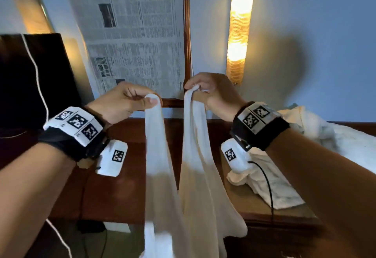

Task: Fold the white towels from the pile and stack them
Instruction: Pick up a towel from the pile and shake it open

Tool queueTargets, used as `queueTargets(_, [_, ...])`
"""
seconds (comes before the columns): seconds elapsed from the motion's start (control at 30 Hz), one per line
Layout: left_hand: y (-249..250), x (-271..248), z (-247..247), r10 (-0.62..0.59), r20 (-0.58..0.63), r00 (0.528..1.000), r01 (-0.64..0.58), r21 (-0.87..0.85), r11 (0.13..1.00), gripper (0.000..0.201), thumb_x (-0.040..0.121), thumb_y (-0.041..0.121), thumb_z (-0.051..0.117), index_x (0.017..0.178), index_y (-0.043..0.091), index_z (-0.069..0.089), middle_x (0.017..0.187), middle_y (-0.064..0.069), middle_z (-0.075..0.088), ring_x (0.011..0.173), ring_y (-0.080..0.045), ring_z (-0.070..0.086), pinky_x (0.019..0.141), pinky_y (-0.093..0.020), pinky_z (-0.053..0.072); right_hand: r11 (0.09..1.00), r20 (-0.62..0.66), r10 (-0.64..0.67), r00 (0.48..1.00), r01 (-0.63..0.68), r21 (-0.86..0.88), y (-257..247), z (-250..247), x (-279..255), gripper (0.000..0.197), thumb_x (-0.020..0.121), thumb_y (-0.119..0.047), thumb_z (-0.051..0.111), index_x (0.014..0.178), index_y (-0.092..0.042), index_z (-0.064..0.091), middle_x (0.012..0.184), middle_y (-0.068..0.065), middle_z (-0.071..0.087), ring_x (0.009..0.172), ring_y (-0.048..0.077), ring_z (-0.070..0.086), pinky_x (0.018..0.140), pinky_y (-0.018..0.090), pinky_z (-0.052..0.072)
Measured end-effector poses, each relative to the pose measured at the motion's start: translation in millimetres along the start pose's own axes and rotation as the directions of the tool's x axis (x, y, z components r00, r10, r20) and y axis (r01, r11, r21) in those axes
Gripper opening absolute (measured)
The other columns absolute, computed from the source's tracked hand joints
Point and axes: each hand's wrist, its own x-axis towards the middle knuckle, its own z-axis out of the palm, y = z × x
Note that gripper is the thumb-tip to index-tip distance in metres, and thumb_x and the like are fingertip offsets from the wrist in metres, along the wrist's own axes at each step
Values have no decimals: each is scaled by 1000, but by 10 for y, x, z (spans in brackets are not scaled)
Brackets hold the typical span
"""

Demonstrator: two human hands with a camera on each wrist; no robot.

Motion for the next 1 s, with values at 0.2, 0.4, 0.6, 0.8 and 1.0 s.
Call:
queueTargets(0.2, [103, 2, 33, 124, -289, 949, -183, -185, 966, 35, 75, 49, 80, 91, 18, 80, 89, -2, 76, 85, -17, 69, 81, -29, 55, 990, 8, -86, 996, 85, 117, -527, -18, 216, 7, 78, -12, 80, 82, -9, 76, 76, 3, 74, 71, 18, 69, 65, 28, 51])
queueTargets(0.4, [299, 51, -55, 162, -296, 941, -246, -277, 929, 35, 75, 49, 81, 90, 18, 80, 92, -14, 71, 88, -28, 62, 83, -33, 50, 980, 60, -197, 979, 195, 40, -752, 12, 429, 20, 91, -16, 67, 83, 0, 75, 79, 20, 69, 68, 24, 61, 67, 32, 47])
queueTargets(0.6, [377, 133, -150, 134, -243, 961, -222, -382, 897, 19, 74, 35, 84, 85, 19, 81, 85, -6, 73, 87, -33, 57, 79, -39, 50, 976, -27, -158, 987, 160, 146, -928, 42, 428, 7, 88, -9, 71, 90, -12, 77, 83, -4, 75, 75, 1, 66, 75, 18, 53])
queueTargets(0.8, [335, 249, -231, 19, -249, 968, -114, -372, 921, 15, 79, 13, 75, 75, 14, 60, 92, -15, 71, 86, -33, 61, 78, -50, 44, 976, 199, -2, 980, -42, 214, -1033, 125, 414, 22, 98, -16, 59, 117, -19, 68, 112, 3, 71, 102, 19, 68, 87, 34, 58])
queueTargets(1.0, [182, 141, -216, -83, -198, 977, 23, -289, 957, 21, 83, 26, 72, 76, 8, 64, 65, -3, 67, 58, -16, 63, 58, -29, 52, 917, 127, 185, 974, -218, 335, -918, 385, 377, 5, 96, -12, 60, 96, -11, 55, 104, 12, 64, 97, 22, 66, 79, 36, 59])
